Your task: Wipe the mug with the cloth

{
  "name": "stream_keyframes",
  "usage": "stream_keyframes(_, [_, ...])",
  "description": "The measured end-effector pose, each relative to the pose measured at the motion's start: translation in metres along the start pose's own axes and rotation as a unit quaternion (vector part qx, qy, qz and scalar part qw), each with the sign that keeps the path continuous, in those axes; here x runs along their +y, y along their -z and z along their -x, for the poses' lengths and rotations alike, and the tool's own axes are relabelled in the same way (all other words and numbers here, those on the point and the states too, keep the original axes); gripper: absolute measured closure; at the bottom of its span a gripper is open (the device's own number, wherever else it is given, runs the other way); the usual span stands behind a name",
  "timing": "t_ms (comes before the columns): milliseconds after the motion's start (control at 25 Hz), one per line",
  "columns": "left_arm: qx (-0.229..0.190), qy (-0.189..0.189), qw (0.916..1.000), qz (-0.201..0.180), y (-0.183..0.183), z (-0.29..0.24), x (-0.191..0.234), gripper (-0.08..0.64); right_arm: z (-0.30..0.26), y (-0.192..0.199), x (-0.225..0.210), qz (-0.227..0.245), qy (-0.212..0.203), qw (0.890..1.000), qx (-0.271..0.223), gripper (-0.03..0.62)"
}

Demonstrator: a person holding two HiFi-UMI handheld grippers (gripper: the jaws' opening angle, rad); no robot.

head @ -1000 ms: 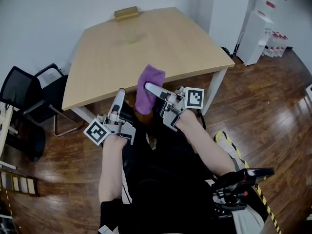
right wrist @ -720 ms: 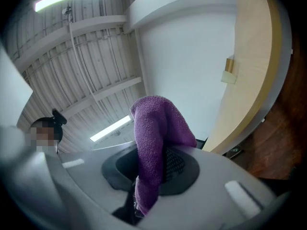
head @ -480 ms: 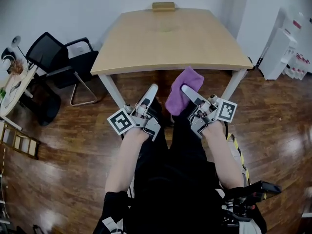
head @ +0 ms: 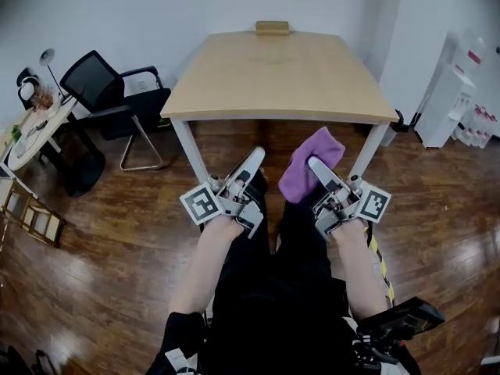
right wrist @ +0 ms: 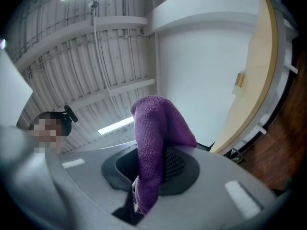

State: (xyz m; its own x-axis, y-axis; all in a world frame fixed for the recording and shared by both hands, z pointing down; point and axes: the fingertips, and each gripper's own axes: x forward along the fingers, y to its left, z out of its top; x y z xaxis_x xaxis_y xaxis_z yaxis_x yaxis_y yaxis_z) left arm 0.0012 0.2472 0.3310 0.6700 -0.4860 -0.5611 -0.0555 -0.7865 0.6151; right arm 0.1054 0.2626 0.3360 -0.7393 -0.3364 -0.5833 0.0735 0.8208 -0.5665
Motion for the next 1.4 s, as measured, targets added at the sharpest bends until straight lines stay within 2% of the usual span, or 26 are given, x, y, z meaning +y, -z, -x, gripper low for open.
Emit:
stream_keyframes(80, [0.005,0.008,0.9999,-0.006,-0.002,-0.006,0.0,0.56,0.0,-0.005,0.0,0.005,-0.008,1.0,-0.005,0.535])
stream_keyframes(200, [0.001,0.009,0.9999,0.005,0.01,-0.009,0.003,0.56,0.015,-0.002,-0.002,-0.002,0.001,1.0,-0.004,0.535])
stream_keyframes(320, [0.01,0.017,0.9997,0.012,0.014,-0.014,0.002,0.56,0.019,-0.007,0.002,0.01,0.004,1.0,-0.01,0.535])
stream_keyframes(600, [0.028,0.008,0.9993,0.023,0.02,-0.017,0.008,0.56,0.013,-0.014,0.009,0.029,-0.002,0.999,-0.025,0.535])
stream_keyframes(960, [0.021,0.0,0.9996,0.02,0.018,-0.013,0.01,0.56,0.012,-0.007,0.016,0.068,-0.009,0.998,-0.003,0.532])
stream_keyframes(1400, [0.019,0.005,0.9997,0.017,0.017,-0.012,0.007,0.56,0.011,-0.006,0.018,0.062,-0.01,0.998,-0.004,0.532])
